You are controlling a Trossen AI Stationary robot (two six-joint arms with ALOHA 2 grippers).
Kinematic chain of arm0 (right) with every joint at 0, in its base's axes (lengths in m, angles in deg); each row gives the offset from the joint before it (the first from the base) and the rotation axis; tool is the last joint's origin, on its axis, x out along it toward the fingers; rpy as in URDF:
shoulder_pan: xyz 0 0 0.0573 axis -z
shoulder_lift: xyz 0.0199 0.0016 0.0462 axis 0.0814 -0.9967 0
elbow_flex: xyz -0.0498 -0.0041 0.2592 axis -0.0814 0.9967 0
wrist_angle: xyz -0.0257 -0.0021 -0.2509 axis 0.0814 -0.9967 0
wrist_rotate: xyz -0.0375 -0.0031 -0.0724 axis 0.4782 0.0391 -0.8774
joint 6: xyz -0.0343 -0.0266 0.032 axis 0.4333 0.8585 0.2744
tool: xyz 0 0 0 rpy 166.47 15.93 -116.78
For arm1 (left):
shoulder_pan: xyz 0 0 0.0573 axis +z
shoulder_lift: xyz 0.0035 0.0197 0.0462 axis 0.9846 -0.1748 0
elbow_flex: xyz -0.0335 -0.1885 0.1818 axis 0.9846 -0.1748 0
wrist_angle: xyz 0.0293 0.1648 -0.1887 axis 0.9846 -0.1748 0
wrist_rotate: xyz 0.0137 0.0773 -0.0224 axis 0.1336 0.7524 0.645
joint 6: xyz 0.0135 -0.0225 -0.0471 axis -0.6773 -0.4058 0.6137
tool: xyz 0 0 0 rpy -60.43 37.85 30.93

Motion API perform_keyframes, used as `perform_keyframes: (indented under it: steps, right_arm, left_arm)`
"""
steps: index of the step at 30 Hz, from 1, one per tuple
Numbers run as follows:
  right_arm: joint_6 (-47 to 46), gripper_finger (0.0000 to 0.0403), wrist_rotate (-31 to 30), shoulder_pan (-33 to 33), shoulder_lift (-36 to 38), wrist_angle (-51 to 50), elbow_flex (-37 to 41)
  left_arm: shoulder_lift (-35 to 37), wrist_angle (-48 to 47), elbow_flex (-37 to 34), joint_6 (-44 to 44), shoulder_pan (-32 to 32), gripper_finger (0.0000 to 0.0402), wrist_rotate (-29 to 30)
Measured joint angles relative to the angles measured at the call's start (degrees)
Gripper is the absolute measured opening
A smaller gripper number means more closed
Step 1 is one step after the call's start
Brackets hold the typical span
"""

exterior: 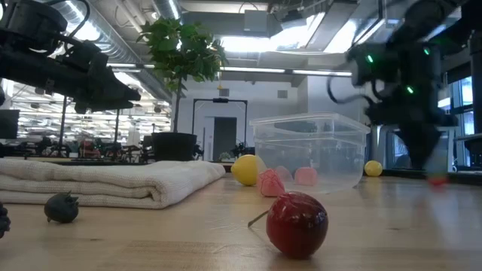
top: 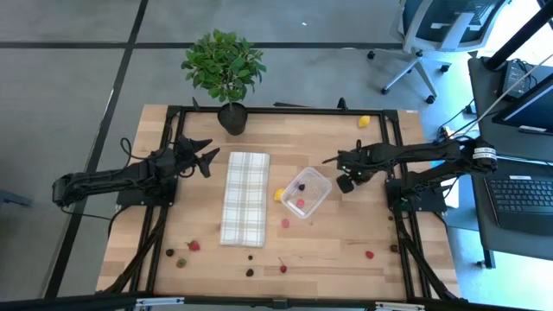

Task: Pick and placing Produce into tupperware
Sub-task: Put the top right strawberry into the transparent bin

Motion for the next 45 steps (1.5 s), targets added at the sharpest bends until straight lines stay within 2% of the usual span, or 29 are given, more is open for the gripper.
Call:
perform_keyframes:
  steps: [4, 8, 14, 18, 27, 35, 45]
  right_arm:
    - [2.1, 0.0002, -0.1, -0.6, 0.0, -2.2, -9.4]
    - [5.8, 0.0002, -3.5, -2.4, 0.0, -1.9, -20.2]
    - [13.6, 0.0001, -3.9, -6.4, -0.2, 8.2, -30.9]
    - [15.6, 0.0001, -3.8, -9.2, -2.6, 12.3, -31.3]
    - [15.5, 0.0000, -1.8, -14.6, -13.8, 11.9, -29.3]
    - [15.7, 0.0000, 0.4, -15.2, -21.8, 11.4, -28.8]
    - [17.0, 0.0002, 0.5, -15.1, -23.2, 11.3, -28.8]
  left_arm:
    - [0.0, 0.0, 0.0, 0.0, 0.0, 0.0228, 0.0]
    - [0.0, 0.0, 0.0, 0.0, 0.0, 0.0228, 0.0]
    - [0.0, 0.0, 0.0, 0.0, 0.0, 0.0228, 0.0]
    - [0.0, 0.0, 0.0, 0.0, 0.0, 0.0228, 0.0]
    - [0.0, 0.0, 0.0, 0.0, 0.0, 0.0228, 0.0]
    - [0.0, 0.0, 0.0, -0.1, 0.0, 0.0228, 0.0]
    - [0.0, 0.0, 0.0, -0.1, 0.0, 0.0228, 0.0]
